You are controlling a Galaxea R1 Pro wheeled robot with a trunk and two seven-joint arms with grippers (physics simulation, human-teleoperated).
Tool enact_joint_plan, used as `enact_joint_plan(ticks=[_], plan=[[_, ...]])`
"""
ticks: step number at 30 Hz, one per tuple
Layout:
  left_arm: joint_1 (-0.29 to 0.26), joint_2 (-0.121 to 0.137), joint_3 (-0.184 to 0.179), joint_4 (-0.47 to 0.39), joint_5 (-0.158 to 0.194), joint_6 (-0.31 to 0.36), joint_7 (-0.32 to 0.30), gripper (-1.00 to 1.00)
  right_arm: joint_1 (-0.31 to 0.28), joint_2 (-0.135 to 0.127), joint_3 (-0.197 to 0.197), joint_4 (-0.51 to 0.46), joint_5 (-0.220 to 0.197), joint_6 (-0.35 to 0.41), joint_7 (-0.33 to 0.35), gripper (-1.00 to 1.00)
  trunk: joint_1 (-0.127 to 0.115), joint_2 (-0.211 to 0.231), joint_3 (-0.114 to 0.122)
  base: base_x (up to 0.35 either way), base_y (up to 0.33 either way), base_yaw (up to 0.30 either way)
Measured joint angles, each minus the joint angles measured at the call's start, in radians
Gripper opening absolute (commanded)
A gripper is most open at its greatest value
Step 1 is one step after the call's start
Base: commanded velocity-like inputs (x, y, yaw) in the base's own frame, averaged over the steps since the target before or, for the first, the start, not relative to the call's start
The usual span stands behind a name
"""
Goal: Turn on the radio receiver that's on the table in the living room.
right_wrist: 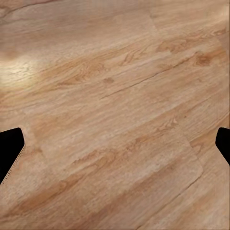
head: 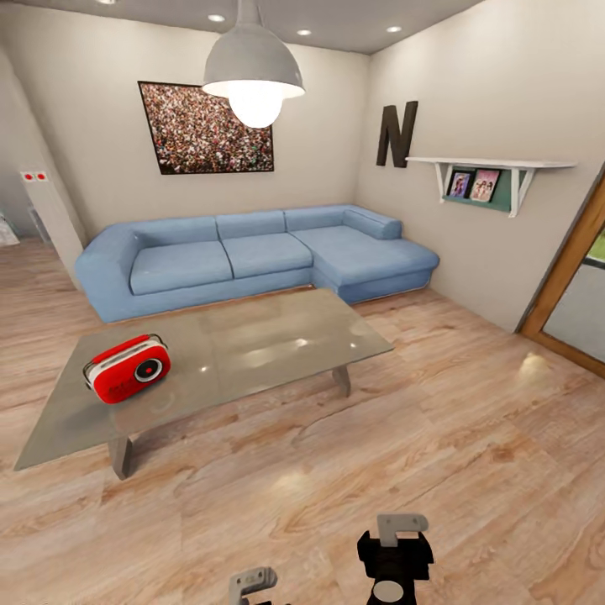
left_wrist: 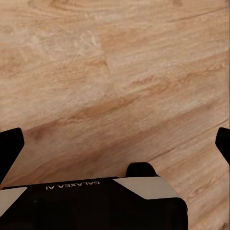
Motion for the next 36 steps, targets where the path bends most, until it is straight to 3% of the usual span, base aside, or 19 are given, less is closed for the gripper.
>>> enact_joint_plan(ticks=[29,36], plan=[[0.0,0.0,-0.002,0.0,0.0,0.0,-0.001,1.0,0.0,0.0,-0.003,0.0,0.002,-0.001,-0.002,1.0,0.0,0.0,-0.008,0.294,-0.166,0.293],[0.0,0.0,-0.002,0.0,0.0,0.0,-0.001,1.0,0.0,0.0,-0.007,-0.001,-0.004,-0.002,0.0,1.0,0.0,0.0,-0.009,0.07,-0.048,0.139]])
